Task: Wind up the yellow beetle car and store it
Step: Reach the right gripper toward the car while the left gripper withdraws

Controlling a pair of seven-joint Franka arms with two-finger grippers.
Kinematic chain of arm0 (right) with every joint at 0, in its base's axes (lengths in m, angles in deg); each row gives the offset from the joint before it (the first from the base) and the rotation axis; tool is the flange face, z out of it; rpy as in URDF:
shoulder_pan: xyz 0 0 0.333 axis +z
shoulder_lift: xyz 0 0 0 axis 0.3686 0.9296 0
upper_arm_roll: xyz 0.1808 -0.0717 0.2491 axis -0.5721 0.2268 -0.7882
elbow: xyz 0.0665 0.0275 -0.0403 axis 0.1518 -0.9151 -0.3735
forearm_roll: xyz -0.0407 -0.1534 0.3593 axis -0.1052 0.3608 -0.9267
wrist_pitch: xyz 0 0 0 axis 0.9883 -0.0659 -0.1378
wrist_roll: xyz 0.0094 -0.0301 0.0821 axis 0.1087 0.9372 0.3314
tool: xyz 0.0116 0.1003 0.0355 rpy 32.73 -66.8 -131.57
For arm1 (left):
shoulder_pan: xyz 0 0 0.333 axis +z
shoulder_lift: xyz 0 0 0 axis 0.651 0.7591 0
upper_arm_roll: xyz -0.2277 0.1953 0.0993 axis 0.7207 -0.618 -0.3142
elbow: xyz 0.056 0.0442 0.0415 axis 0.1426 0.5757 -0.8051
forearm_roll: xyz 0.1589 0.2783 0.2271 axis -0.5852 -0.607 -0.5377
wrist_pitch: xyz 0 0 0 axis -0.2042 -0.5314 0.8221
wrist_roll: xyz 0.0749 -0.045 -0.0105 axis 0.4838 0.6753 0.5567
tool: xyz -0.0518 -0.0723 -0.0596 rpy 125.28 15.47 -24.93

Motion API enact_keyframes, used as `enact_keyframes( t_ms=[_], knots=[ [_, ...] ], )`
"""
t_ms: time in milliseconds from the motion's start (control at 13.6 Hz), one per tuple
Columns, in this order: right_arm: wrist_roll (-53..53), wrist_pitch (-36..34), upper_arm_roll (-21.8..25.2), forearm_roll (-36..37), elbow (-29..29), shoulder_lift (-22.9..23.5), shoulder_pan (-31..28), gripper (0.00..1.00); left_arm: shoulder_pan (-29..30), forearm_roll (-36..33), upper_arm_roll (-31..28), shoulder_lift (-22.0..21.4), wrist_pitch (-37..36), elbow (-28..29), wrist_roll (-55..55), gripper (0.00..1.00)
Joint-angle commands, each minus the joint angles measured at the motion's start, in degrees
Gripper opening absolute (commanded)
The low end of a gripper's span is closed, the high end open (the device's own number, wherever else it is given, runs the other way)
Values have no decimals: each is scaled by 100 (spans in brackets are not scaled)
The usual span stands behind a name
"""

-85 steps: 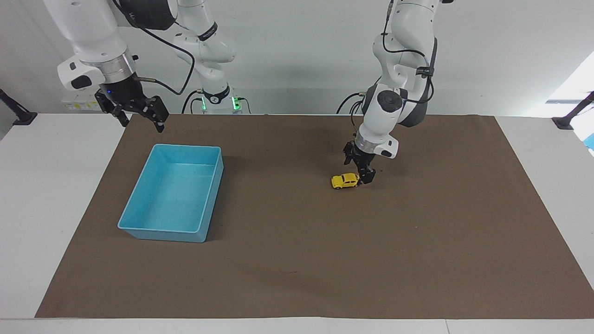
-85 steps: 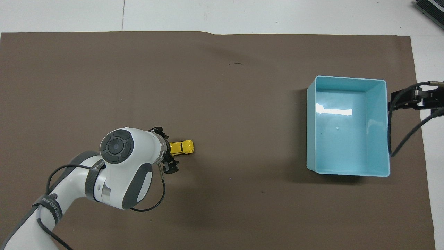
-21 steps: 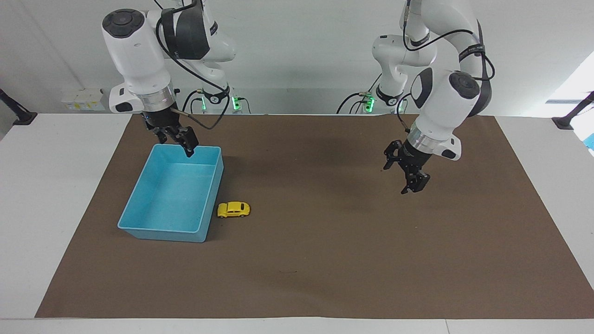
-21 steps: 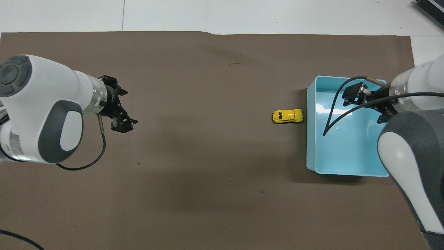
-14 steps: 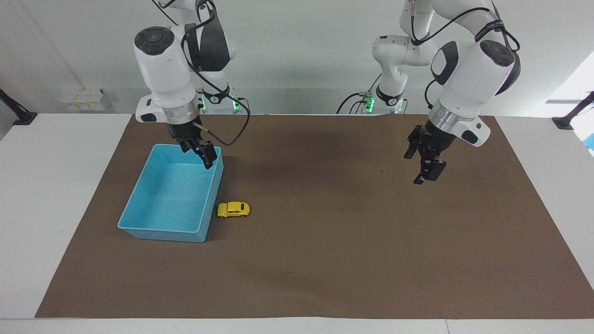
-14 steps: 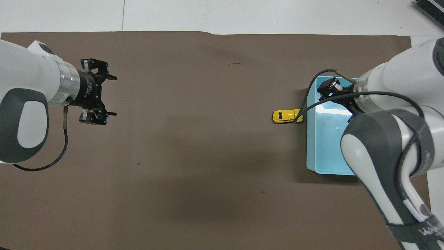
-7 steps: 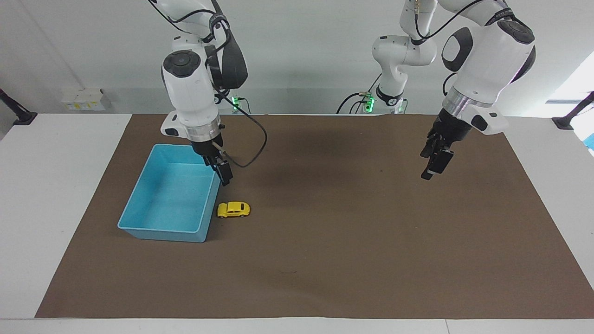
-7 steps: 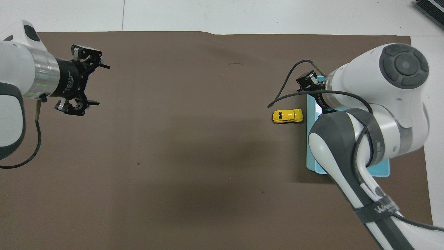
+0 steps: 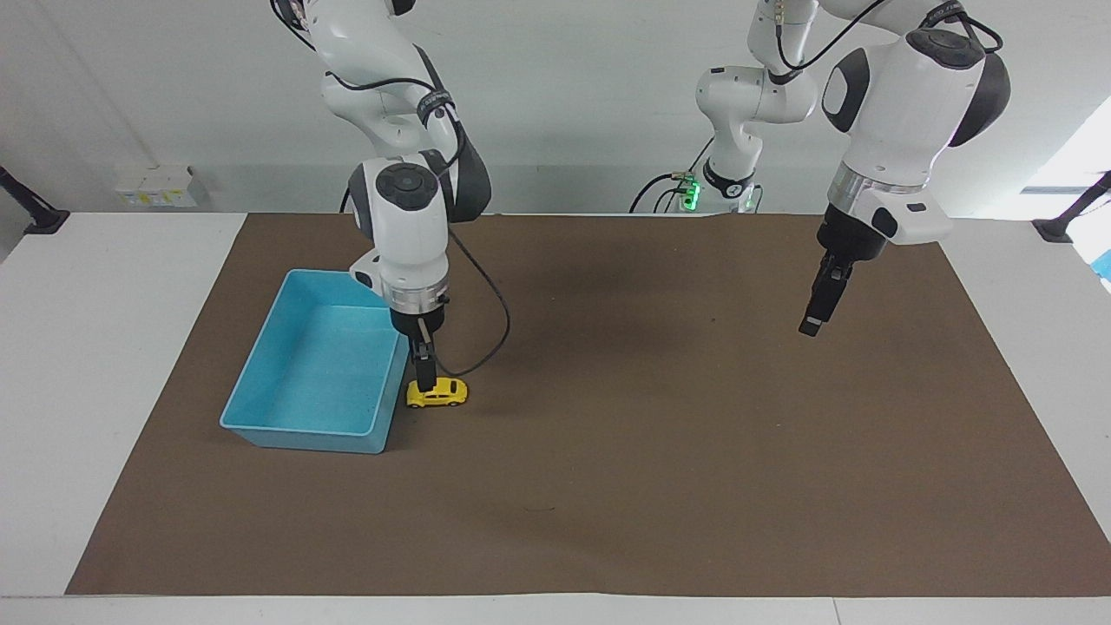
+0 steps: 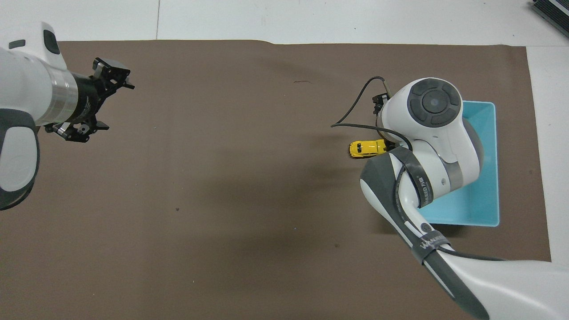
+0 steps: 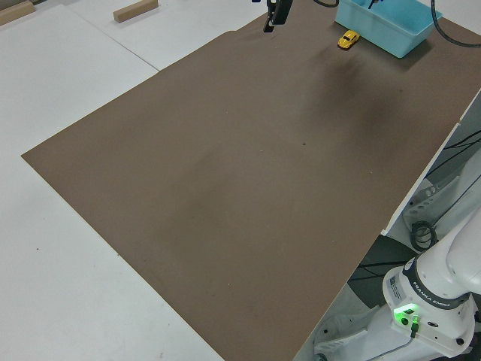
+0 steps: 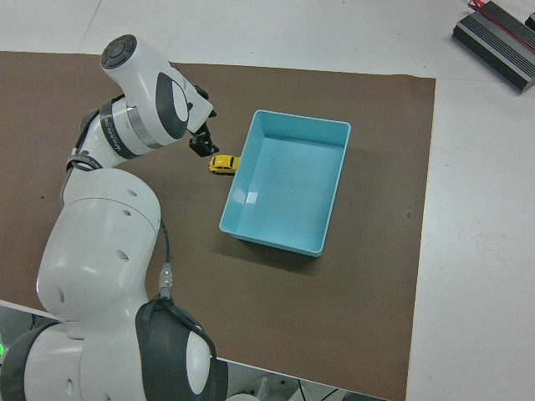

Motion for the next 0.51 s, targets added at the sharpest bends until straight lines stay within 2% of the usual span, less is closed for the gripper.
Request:
enact_keyframes(
  t_ms=[0, 220, 440],
  knots=[
    [773, 230, 1, 497, -18, 349, 30, 100, 92, -95, -1, -107, -232, -78, -1030, 100],
    [1688, 406, 1, 965, -53, 719, 180, 100, 92, -104, -36, -221, -433, -78, -1661, 100],
    [1813, 458, -7, 966, -158, 755, 215, 100, 101, -104, -54, -353, -951, -87, -3154, 100]
  ],
)
